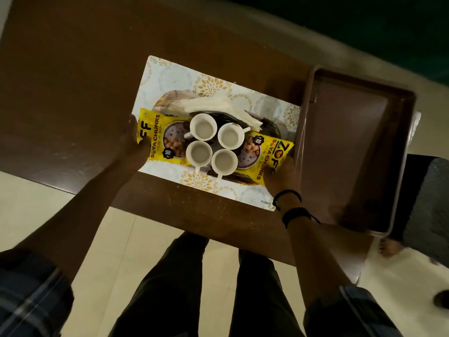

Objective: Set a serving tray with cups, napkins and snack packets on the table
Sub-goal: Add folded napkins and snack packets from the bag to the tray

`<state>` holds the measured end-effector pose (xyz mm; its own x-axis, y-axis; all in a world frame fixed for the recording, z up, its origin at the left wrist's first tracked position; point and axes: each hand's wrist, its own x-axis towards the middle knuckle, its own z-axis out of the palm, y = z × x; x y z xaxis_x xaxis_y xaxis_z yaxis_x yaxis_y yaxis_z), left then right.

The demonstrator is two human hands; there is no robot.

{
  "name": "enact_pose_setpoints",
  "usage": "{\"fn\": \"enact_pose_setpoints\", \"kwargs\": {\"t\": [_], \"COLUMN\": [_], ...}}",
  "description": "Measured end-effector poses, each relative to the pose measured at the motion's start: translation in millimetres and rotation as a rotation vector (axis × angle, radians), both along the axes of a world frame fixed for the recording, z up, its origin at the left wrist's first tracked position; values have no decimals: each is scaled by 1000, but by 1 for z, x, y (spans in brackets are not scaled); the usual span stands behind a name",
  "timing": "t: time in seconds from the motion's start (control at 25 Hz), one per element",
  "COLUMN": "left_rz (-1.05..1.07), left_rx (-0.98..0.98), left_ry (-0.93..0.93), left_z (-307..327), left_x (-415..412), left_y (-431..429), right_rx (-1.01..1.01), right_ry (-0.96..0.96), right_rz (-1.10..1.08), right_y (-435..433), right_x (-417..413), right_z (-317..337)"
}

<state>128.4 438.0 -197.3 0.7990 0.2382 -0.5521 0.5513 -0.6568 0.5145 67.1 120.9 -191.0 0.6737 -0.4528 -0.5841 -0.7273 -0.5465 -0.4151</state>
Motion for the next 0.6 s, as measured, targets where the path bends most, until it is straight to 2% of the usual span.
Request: {"fn": "enact_pose_setpoints", "kwargs": {"t": [0.08,0.28,0.4,0.48,0.6], "left_rz": [-56,-175,-254,-322,-388], "left_rx": [79,14,-36,-68,-152], "left_ry": [-129,-344,-428,-435,-327], "left_z": [13,51,61,62,55], "left_x": [-5,-32,-55,-73,-103], "left_y": [-11,-73,-119,-153,-201], "right_rx": [-88,-201,-169,-157,-66], "right_ry": [-60,-282,-398,-368,-293], "right_rz": [57,114,-51,-153,-294], "right_y": [-2,-13,-36,-61,-106], "right_x": [-4,-18,-34,-47,-64], "right_z": [5,28,39,40,39]}}
